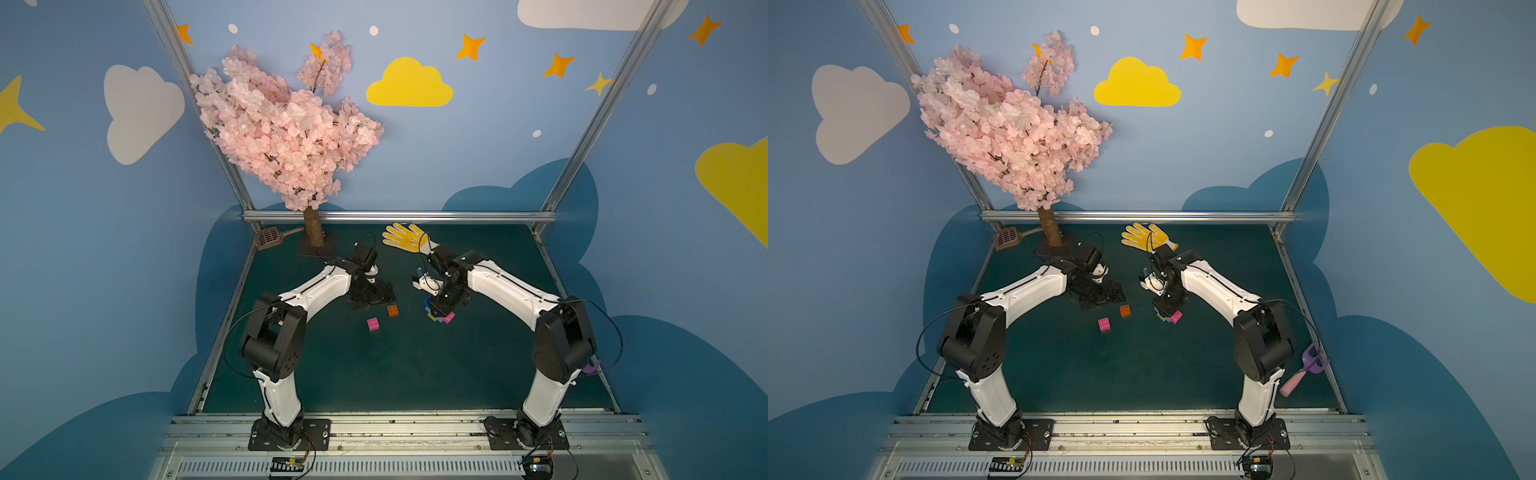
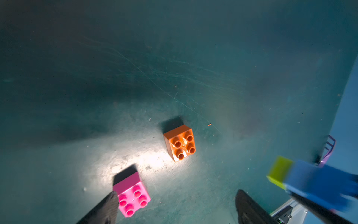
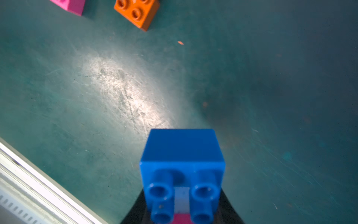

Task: Assemble the letter y with lego
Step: Pick up the lego brick from the center of the board, then move the lego brick at the center of the board.

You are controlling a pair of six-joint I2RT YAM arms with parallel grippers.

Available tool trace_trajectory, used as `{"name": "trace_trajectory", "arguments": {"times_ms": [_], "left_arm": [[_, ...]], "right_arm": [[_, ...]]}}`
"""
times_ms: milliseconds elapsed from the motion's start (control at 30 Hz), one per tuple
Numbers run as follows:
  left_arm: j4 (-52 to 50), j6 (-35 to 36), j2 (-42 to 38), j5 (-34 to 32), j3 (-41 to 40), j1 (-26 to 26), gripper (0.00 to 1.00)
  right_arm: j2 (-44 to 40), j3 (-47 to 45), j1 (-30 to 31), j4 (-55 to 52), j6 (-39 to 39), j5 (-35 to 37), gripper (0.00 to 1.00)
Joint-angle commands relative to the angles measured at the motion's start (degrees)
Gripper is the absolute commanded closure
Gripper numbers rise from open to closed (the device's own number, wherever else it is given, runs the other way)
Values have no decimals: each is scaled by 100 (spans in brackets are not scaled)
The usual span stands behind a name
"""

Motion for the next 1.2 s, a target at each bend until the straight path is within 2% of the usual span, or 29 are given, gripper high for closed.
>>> {"name": "trace_trajectory", "arguments": {"times_ms": [0, 267, 533, 767, 1033, 1167], "left_arm": [[-31, -42, 256, -68, 257, -199, 9], [-584, -79, 997, -769, 954, -663, 14], [-1296, -834, 1324, -1610, 1425, -771, 27], [-1176, -1316, 1585, -1319, 1521, -806, 35], [-993, -1496, 1794, -1111, 1608, -811, 36], [-983, -1531, 1835, -1123, 1609, -819, 48]], "right_arm": [[-161, -117, -98, -159, 252, 81, 100], [-388, -257, -167, -130, 433, 57, 100], [-464, -305, -65, -109, 471, 71, 100], [-422, -313, 2, -91, 499, 83, 100], [-393, -295, 42, -115, 501, 56, 100], [-391, -297, 78, -102, 513, 56, 100]]}}
